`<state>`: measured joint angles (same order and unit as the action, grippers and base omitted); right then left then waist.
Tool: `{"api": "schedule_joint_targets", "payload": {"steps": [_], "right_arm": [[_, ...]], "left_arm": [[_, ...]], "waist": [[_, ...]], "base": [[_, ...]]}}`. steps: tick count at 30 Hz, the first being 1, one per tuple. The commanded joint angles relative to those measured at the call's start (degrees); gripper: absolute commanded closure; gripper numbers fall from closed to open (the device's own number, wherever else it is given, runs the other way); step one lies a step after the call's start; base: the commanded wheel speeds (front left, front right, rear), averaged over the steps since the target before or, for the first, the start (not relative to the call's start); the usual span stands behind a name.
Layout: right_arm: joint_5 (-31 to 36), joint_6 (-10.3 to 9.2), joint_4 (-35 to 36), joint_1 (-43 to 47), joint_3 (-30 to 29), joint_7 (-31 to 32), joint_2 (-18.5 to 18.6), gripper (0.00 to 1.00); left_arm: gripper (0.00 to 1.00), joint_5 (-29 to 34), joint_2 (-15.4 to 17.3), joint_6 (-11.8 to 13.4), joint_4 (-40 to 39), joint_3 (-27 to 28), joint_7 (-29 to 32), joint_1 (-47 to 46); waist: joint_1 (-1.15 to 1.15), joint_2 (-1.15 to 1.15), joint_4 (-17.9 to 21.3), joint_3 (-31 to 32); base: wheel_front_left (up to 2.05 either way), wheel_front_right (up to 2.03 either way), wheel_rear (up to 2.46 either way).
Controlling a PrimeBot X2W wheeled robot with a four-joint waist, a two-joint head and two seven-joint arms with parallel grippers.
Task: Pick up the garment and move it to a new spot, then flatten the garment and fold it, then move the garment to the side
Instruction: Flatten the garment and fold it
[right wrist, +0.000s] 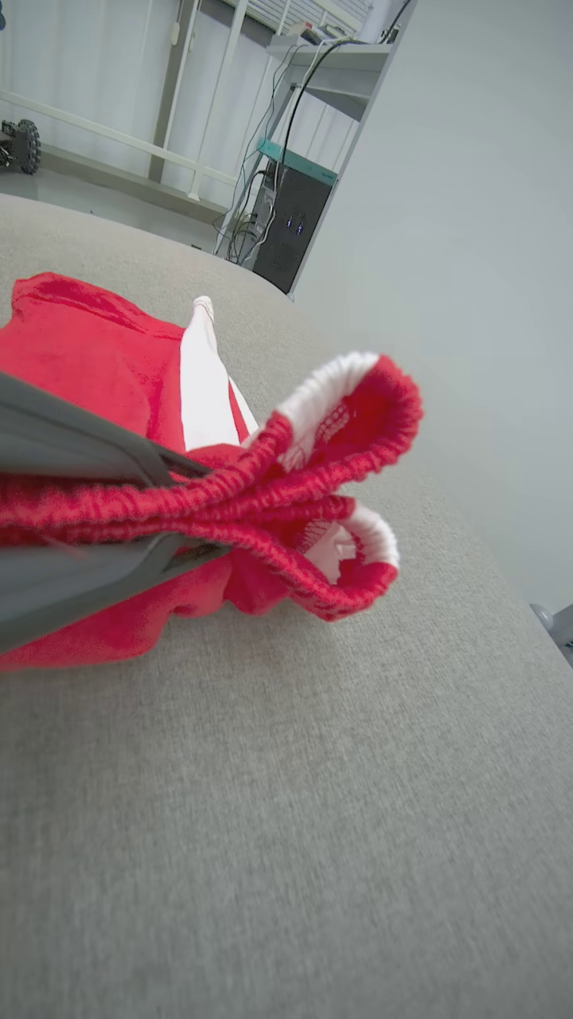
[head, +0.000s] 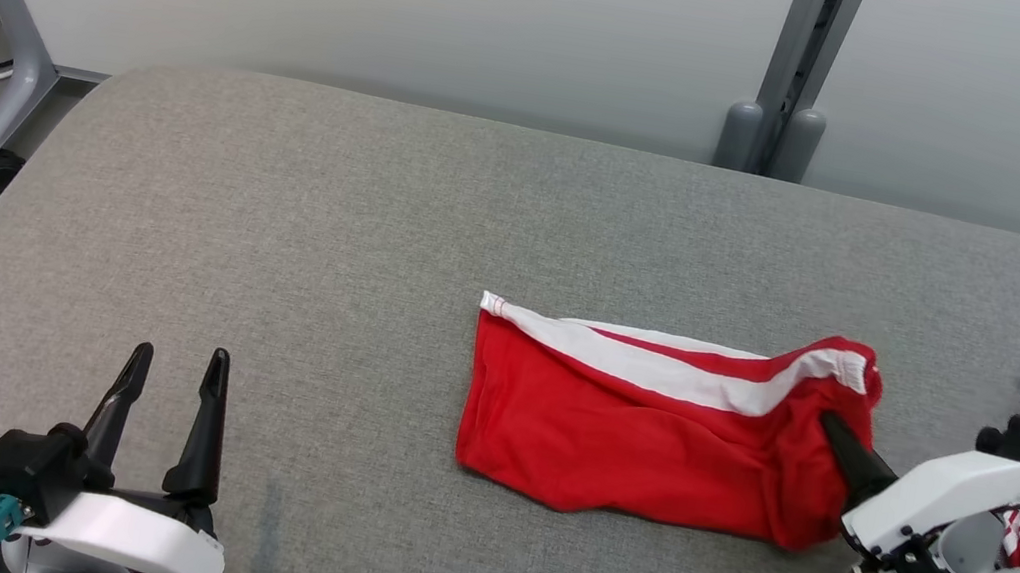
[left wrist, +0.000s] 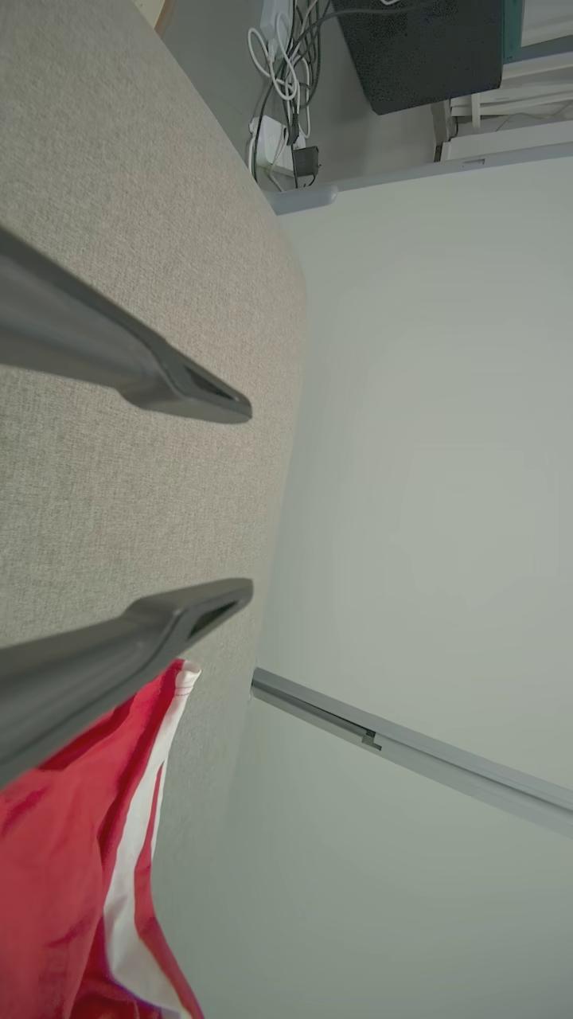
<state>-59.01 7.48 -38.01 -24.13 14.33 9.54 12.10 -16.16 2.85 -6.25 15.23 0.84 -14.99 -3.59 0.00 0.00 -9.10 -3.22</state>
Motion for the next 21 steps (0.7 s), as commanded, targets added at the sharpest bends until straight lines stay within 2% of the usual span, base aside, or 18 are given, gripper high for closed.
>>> {"api": "schedule_joint_targets", "payload": {"steps": [1,9,15,21], "right_arm": [[-1.0,0.03,1.16,0.24,-0.06,0.46,-0.32,1.0],[-6.26,0.03,4.98,-1.91,-1.76,1.59,-4.71,1.0],[-8.24,0.03,3.83,-4.8,-1.55,2.19,-7.61,1.0],[-6.94,0.04,-0.34,-6.95,0.28,2.06,-8.61,1.0]], "left_arm": [[0.0,-0.09,0.2,-0.19,0.12,0.01,-0.22,0.2],[0.0,-0.41,0.18,-0.4,0.84,-0.49,-0.23,-0.91],[0.0,-1.31,0.16,-0.36,1.35,-1.4,-0.23,-1.78],[0.0,-2.58,0.17,0.14,1.77,-2.6,-0.23,-1.88]], "waist": [[0.0,0.0,-0.22,-0.08],[0.0,0.0,-2.59,-1.35],[0.0,0.0,-6.15,-2.83],[0.0,0.0,-9.91,-3.69]], "base": [[0.0,0.0,0.0],[0.0,0.0,0.0],[0.0,0.0,0.0],[0.0,0.0,0.0]]}}
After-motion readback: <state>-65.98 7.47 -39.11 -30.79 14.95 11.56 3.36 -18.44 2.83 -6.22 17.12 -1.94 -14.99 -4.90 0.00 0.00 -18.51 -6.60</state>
